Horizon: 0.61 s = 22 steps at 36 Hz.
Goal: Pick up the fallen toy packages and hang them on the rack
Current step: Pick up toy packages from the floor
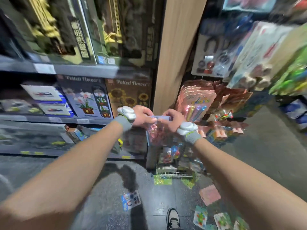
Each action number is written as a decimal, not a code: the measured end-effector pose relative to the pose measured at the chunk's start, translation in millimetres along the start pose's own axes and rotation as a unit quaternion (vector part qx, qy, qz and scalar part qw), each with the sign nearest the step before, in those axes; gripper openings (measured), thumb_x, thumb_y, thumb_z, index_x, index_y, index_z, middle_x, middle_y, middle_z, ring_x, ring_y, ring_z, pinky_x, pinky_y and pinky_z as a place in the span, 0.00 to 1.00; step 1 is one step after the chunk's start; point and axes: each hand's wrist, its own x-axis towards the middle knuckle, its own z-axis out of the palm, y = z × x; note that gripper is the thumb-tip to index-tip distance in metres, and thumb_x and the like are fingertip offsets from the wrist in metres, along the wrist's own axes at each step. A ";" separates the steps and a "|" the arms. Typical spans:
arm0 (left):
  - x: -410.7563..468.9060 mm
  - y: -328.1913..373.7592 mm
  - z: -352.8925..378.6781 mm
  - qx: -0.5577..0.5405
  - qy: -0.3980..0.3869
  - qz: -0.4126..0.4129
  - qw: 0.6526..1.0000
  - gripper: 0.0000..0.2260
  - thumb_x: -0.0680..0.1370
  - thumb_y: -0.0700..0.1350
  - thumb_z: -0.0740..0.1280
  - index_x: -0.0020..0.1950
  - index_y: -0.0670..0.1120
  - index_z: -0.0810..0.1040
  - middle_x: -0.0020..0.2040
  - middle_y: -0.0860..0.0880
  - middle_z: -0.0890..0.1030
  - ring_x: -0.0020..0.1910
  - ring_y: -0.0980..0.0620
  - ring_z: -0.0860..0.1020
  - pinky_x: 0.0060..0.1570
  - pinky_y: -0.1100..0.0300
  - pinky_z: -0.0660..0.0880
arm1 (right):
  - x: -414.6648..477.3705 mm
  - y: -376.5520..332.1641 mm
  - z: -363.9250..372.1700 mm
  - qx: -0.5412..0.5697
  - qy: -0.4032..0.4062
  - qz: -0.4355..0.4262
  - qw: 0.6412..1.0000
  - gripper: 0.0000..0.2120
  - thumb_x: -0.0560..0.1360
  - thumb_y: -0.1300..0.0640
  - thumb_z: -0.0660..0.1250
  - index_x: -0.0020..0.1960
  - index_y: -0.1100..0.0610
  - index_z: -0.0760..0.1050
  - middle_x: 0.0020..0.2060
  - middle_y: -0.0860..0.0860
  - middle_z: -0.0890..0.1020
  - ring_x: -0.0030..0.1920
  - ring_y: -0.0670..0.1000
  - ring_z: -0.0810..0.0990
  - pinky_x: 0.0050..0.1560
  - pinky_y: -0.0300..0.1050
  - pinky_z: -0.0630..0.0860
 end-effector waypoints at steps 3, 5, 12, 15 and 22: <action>-4.4 20.3 -17.6 0.025 0.000 0.033 0.999 0.05 0.75 0.47 0.74 0.47 0.48 0.83 0.32 0.56 0.79 0.34 0.56 0.75 0.32 0.67 0.71 | 2.1 -15.8 -14.8 0.037 0.033 -0.038 0.998 0.11 0.70 0.54 0.75 0.38 0.50 0.73 0.34 0.47 0.78 0.36 0.49 0.75 0.40 0.48 0.76; -9.5 42.0 -32.9 0.010 0.012 0.047 0.999 0.03 0.76 0.44 0.72 0.47 0.45 0.82 0.28 0.57 0.78 0.26 0.61 0.74 0.27 0.70 0.68 | 0.2 -34.2 -31.1 0.056 0.048 -0.054 0.996 0.09 0.71 0.55 0.75 0.39 0.53 0.75 0.32 0.46 0.76 0.34 0.47 0.73 0.37 0.43 0.72; -24.5 102.5 -69.8 0.004 0.064 0.089 0.994 0.06 0.76 0.50 0.72 0.44 0.48 0.83 0.30 0.52 0.79 0.24 0.59 0.73 0.26 0.67 0.69 | 2.9 -83.6 -76.3 0.060 0.105 -0.090 0.989 0.09 0.72 0.53 0.74 0.40 0.57 0.78 0.31 0.46 0.77 0.33 0.45 0.71 0.34 0.41 0.69; -25.4 125.2 -82.9 -0.040 0.064 0.104 0.992 0.06 0.75 0.50 0.73 0.44 0.48 0.84 0.39 0.45 0.84 0.36 0.49 0.79 0.42 0.53 0.81 | 3.5 -105.4 -100.6 0.061 0.115 -0.096 0.987 0.07 0.73 0.52 0.72 0.39 0.52 0.77 0.34 0.46 0.79 0.35 0.46 0.74 0.35 0.40 0.71; -35.5 183.3 -98.5 -0.074 0.083 0.155 0.982 0.06 0.75 0.49 0.74 0.44 0.47 0.84 0.41 0.43 0.83 0.41 0.47 0.80 0.50 0.47 0.81 | -0.8 -136.7 -152.5 0.065 0.161 -0.125 0.977 0.07 0.73 0.51 0.72 0.43 0.54 0.79 0.38 0.49 0.81 0.38 0.47 0.77 0.40 0.44 0.76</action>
